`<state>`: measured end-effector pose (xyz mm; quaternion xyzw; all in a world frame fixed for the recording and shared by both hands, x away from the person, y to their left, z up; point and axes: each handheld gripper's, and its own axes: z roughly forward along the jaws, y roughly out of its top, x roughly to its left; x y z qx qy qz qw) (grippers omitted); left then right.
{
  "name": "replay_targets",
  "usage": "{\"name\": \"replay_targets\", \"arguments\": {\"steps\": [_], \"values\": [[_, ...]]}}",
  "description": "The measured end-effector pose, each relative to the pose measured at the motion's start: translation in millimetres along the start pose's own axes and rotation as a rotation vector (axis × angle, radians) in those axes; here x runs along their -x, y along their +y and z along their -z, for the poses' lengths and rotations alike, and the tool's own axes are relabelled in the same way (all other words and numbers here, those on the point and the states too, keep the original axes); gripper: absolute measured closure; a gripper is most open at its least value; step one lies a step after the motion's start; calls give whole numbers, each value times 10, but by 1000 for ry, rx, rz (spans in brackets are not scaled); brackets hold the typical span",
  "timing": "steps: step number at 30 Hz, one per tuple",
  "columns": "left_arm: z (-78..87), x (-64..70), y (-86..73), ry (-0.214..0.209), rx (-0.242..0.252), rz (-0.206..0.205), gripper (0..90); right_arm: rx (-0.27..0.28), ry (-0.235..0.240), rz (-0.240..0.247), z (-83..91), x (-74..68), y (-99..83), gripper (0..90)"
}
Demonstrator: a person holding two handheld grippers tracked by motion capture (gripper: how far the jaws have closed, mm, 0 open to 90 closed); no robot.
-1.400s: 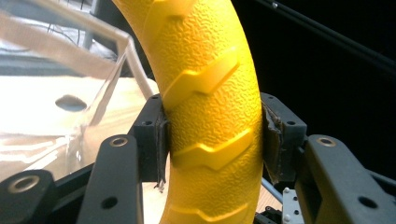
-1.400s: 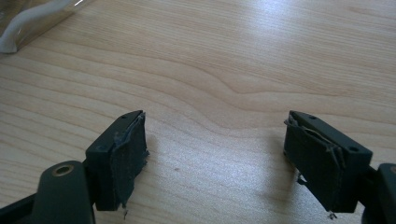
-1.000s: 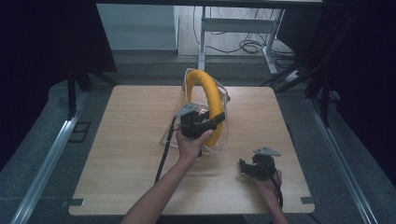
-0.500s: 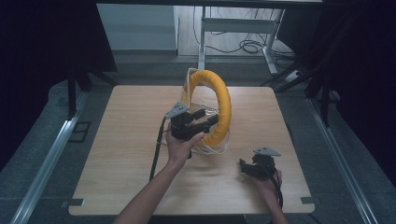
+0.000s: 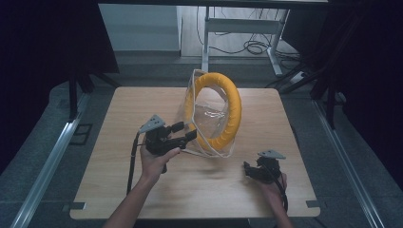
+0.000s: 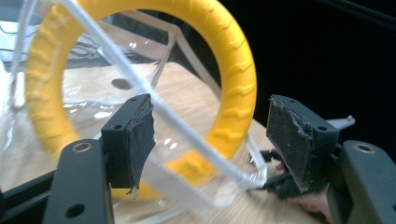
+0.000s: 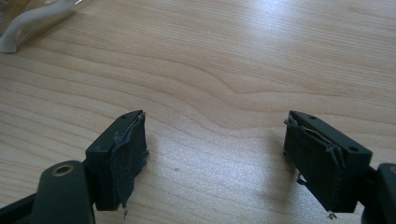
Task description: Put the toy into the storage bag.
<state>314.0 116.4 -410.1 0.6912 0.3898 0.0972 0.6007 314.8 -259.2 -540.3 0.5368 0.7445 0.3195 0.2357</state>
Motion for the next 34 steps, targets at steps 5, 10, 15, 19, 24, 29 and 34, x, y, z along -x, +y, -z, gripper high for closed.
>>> {"name": "replay_targets", "arguments": {"steps": [5, 10, 15, 19, 24, 29, 34], "values": [[178, -79, -122, 2, -14, -2, 322, 1, 0, -1, -1, -1, 0, 216], [323, -163, -276, 13, -45, -5, 322, 1, 0, 0, -1, 0, 0, 216], [445, -257, -404, 43, -61, 0, 322, 1, 0, 0, -1, 0, 0, 216], [498, -324, -490, 55, -86, 3, 322, 1, -1, 0, -1, 0, -1, 217], [531, -368, -545, 67, -100, 12, 323, 2, -1, 0, -1, -2, -1, 218], [541, -393, -594, 58, -111, 36, 323, 2, -1, 0, -1, -2, -1, 218], [561, -424, -608, 68, -105, 48, 323, 1, 0, 1, -1, 0, -1, 218]]}}
